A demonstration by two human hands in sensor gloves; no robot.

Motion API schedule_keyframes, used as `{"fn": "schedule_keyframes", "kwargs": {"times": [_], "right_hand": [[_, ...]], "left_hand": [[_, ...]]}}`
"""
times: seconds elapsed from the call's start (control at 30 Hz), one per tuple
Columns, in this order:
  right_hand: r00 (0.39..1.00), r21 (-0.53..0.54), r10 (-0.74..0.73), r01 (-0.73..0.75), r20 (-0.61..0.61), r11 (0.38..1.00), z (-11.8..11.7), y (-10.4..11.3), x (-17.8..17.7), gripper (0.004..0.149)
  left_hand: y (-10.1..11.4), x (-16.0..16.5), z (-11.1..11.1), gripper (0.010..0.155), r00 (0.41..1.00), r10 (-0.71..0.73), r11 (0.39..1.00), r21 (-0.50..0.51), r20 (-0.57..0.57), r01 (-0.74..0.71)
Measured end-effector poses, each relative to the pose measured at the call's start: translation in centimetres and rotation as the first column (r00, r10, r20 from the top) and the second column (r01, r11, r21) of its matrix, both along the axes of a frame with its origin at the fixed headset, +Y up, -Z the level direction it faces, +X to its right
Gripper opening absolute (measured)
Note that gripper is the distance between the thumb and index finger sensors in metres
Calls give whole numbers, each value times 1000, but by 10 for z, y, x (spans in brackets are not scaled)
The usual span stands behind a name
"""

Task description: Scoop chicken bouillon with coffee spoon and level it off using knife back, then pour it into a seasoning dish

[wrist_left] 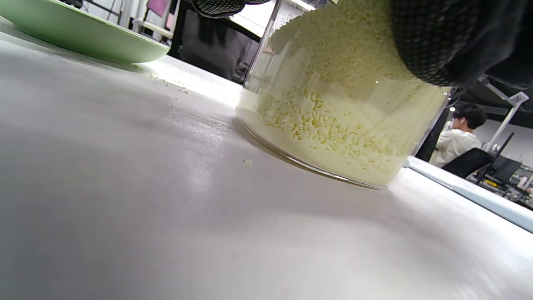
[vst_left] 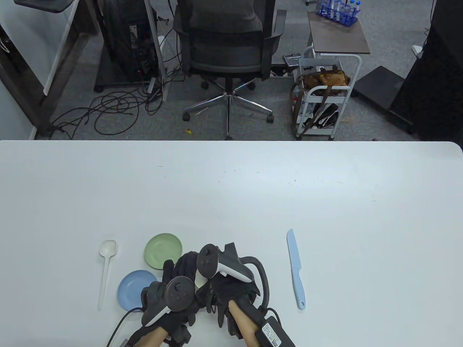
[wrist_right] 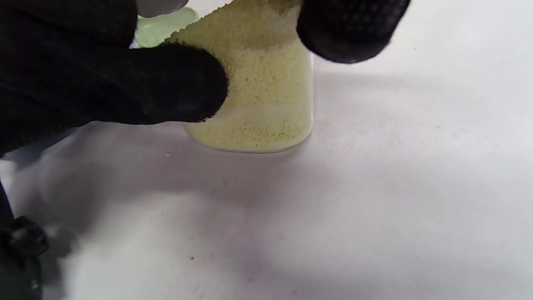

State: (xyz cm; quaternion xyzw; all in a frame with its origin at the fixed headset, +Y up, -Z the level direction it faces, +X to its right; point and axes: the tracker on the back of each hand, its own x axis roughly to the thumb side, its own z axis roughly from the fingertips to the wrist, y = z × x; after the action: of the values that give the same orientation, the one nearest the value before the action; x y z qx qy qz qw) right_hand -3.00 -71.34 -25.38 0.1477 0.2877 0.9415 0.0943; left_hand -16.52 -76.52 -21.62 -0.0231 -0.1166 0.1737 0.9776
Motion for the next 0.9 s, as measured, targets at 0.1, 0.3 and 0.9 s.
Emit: {"fn": "schedule_keyframes", "kwargs": {"times": [0.1,0.3,0.9], "right_hand": [[1000,-9,-4,3,-4,1000,-1,1,1,105],[1000,-19,-3,2,-6,1000,-2,1,0,104],[971,-155,-240,240,19,958,-14,6,21,103]], "left_hand": [[0,0,0,118,1000,-4,1000,-1,-2,4],[0,0,0,119,1000,3,1000,-4,-2,-3],[0,-2,2,117,1000,11,1000,10,-17,-11]]}}
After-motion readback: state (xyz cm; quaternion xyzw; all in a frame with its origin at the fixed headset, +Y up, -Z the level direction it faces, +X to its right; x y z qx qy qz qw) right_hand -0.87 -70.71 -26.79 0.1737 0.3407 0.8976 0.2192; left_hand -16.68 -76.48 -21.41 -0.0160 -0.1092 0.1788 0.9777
